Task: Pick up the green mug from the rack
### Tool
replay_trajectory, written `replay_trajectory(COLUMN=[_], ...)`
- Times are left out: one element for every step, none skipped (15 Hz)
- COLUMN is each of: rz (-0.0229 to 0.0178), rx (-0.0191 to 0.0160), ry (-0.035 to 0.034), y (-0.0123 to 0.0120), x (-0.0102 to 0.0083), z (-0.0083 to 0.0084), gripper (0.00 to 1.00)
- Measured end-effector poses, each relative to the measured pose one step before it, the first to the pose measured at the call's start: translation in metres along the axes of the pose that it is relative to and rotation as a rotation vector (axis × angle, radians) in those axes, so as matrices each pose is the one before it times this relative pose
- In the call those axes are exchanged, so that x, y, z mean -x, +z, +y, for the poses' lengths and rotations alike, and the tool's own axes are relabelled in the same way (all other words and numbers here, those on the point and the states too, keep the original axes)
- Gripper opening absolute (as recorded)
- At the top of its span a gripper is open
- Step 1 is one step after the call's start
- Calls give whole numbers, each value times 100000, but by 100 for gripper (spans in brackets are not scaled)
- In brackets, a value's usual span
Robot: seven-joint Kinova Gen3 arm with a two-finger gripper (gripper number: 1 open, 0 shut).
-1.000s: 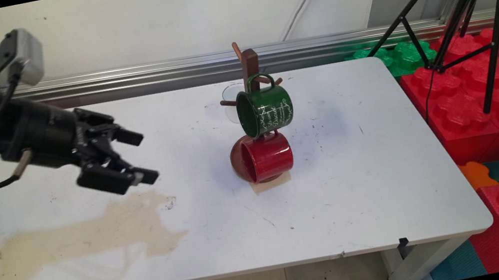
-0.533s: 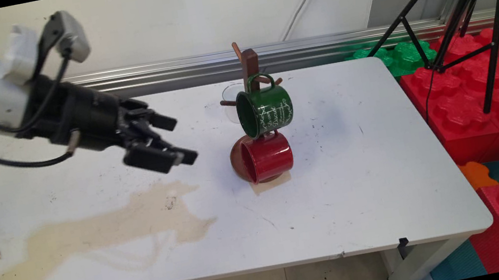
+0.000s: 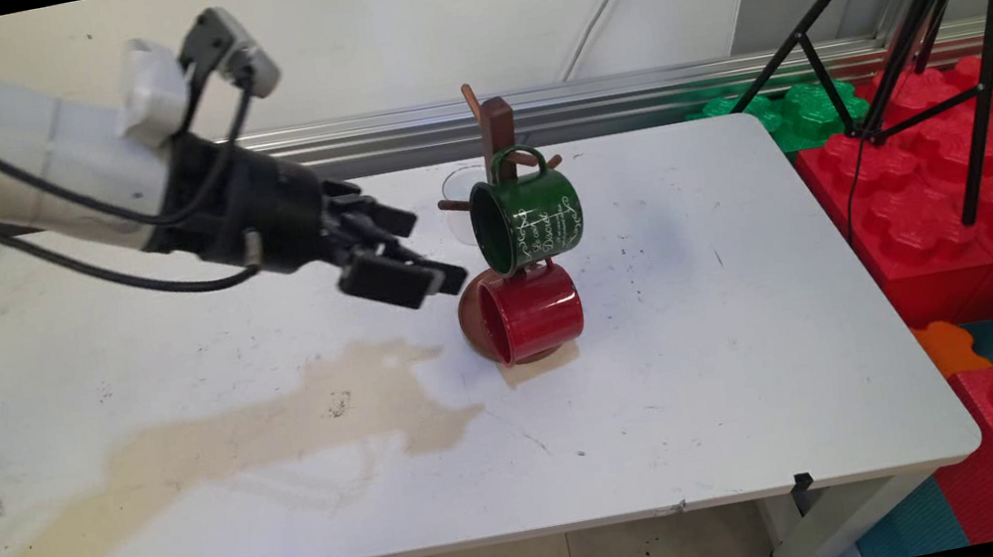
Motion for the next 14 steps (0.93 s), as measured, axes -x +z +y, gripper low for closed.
replay_trajectory(rz=[561,466,408,450,417,393,403,410,365,275,436,269,398,281], rx=[-9,25,14,-35,-99,-157,-225,-112,-158,-79,-134,-88,-146,-91], ry=[-884,-921,-875,-1022,-1011,-873,-842,-787,-604,-360,-554,-394,-474,-390], y=[624,612,516,570,558,460,495,480,386,253,350,229,318,206], x=[-263,-234,-182,-178,-146,-106,-81,-59,-36,-12,-11,7,7,12], z=[68,107,108,139,137,105,112,113,85,52,69,35,52,36], gripper=[100,100,100,100,100,100,100,100,100,100,100,100,100,100])
